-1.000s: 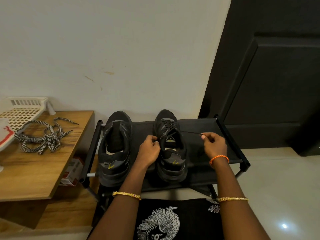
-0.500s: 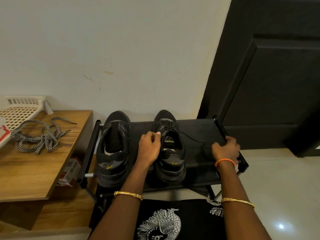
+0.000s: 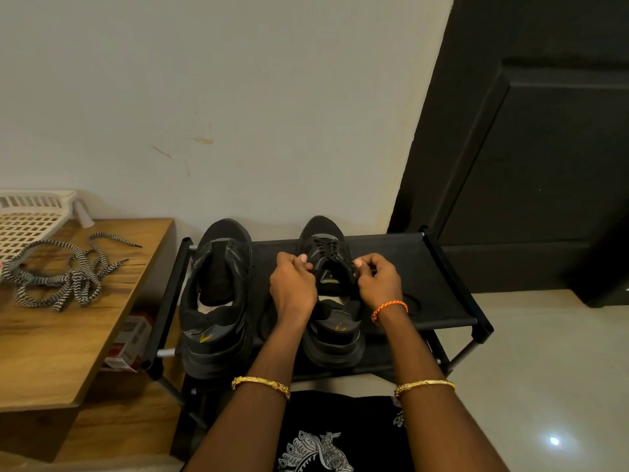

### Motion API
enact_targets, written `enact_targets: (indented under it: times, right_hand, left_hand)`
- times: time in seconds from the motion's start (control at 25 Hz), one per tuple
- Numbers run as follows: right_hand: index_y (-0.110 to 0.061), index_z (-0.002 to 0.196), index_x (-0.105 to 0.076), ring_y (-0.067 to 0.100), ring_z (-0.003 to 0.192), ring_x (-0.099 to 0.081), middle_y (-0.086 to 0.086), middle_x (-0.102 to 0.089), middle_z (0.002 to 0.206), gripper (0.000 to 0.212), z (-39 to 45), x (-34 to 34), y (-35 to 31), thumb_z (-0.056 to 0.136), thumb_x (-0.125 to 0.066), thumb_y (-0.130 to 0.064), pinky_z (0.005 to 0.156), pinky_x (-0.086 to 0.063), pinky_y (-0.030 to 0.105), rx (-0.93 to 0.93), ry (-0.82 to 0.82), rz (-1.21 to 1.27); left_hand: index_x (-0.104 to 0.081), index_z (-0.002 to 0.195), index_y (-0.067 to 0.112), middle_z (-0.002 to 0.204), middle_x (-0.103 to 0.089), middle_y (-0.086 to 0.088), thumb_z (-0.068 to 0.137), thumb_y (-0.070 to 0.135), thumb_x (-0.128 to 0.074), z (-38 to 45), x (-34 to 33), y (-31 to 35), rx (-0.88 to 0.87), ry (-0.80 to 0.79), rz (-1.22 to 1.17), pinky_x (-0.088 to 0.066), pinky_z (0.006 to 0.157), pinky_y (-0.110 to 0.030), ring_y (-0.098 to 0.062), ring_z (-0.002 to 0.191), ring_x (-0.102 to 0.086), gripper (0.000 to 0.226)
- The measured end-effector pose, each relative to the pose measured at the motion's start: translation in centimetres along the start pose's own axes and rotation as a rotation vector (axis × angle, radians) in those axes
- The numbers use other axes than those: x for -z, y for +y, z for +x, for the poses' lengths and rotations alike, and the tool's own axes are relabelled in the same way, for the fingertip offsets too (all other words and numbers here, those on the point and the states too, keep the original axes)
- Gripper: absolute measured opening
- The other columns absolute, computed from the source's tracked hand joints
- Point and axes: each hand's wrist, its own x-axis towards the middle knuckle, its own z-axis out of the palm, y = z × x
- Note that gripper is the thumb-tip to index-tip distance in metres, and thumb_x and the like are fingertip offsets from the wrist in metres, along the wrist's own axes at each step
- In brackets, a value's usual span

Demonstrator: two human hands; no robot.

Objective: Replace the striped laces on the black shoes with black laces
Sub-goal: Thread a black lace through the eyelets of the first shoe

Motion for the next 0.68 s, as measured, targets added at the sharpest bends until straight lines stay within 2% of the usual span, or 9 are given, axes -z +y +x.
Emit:
enact_targets:
  times: [0.12, 0.2, 0.28, 0.36, 0.44, 0.48, 0.56, 0.68]
  right_hand:
    - [-0.013, 0.080, -0.059, 0.005, 0.064, -0.051, -0.003, -0.058, 0.070, 0.016, 0.1, -0.4, 0.1, 0.094, -0.054, -0.012, 0.053, -0.038, 0.015, -0.067, 0.034, 0.041]
    - [-0.013, 0.080, -0.059, 0.005, 0.064, -0.052, -0.002, -0.058, 0.070, 0.016, -0.2, -0.1, -0.2, 0.094, -0.054, -0.012, 0.055, -0.039, 0.017, -0.098, 0.015, 0.060]
    - [-0.013, 0.078, -0.058, 0.007, 0.062, -0.053, 0.000, -0.058, 0.068, 0.017, -0.4, 0.5, -1.7, 0.094, -0.054, -0.012, 0.058, -0.041, 0.019, -0.124, -0.009, 0.080]
    - [-0.011, 0.075, -0.055, 0.004, 0.051, -0.052, 0.004, -0.055, 0.064, 0.020, 0.1, 1.8, -5.0, 0.094, -0.053, -0.007, 0.052, -0.042, 0.015, -0.128, -0.050, 0.172]
    - [-0.006, 0.074, -0.054, -0.001, 0.035, -0.046, 0.007, -0.052, 0.062, 0.020, 0.8, 3.8, -10.0, 0.094, -0.052, -0.002, 0.041, -0.039, 0.011, -0.088, -0.116, 0.234]
    - [-0.004, 0.078, -0.057, 0.000, 0.034, -0.045, 0.007, -0.051, 0.063, 0.018, 1.2, 5.0, -12.7, 0.094, -0.051, -0.001, 0.040, -0.038, 0.010, -0.060, -0.155, 0.219]
    - [-0.002, 0.088, -0.062, 0.005, 0.046, -0.048, 0.006, -0.054, 0.066, 0.013, 1.3, 7.5, -18.2, 0.095, -0.051, -0.003, 0.047, -0.044, 0.012, -0.005, -0.236, 0.181]
    - [-0.004, 0.091, -0.067, 0.009, 0.061, -0.054, 0.005, -0.062, 0.074, 0.014, 0.5, 10.8, -25.4, 0.095, -0.053, -0.007, 0.066, -0.055, 0.022, 0.082, -0.316, 0.134]
  left_hand:
    - [-0.046, 0.082, 0.018, 0.081, -0.062, 0.008, 0.100, 0.024, -0.044, 0.4, 0.1, -0.1, 0.080, 0.005, -0.074, -0.034, 0.055, -0.018, -0.003, 0.069, -0.053, 0.019]
    - [-0.047, 0.083, 0.015, 0.080, -0.062, 0.006, 0.100, 0.023, -0.044, 0.4, 0.4, -0.1, 0.112, -0.054, -0.089, -0.033, 0.053, -0.016, -0.001, 0.067, -0.051, 0.019]
    - [-0.048, 0.088, 0.011, 0.080, -0.061, 0.000, 0.100, 0.019, -0.043, 0.7, 1.3, 0.6, 0.157, -0.143, -0.142, -0.037, 0.053, -0.021, -0.007, 0.063, -0.051, 0.016]
    - [-0.050, 0.086, 0.010, 0.073, -0.057, -0.004, 0.100, 0.012, -0.041, 1.4, 3.2, 3.0, 0.176, -0.234, -0.237, -0.039, 0.047, -0.021, -0.010, 0.053, -0.049, 0.017]
    - [-0.053, 0.078, 0.010, 0.069, -0.055, -0.003, 0.098, 0.004, -0.038, 2.5, 6.0, 7.2, 0.135, -0.336, -0.273, -0.035, 0.038, -0.014, -0.005, 0.041, -0.046, 0.026]
    - [-0.056, 0.076, 0.010, 0.069, -0.056, -0.003, 0.097, 0.000, -0.037, 3.1, 7.4, 9.6, 0.118, -0.377, -0.269, -0.034, 0.037, -0.012, -0.004, 0.041, -0.046, 0.030]
    - [-0.059, 0.078, 0.007, 0.073, -0.060, -0.003, 0.095, -0.004, -0.033, 3.8, 10.3, 14.9, 0.089, -0.444, -0.243, -0.037, 0.037, -0.011, -0.005, 0.043, -0.049, 0.033]
    - [-0.064, 0.085, 0.004, 0.074, -0.064, -0.003, 0.095, -0.004, -0.033, 3.5, 14.3, 22.1, 0.026, -0.538, -0.232, -0.043, 0.042, -0.014, -0.004, 0.046, -0.053, 0.034]
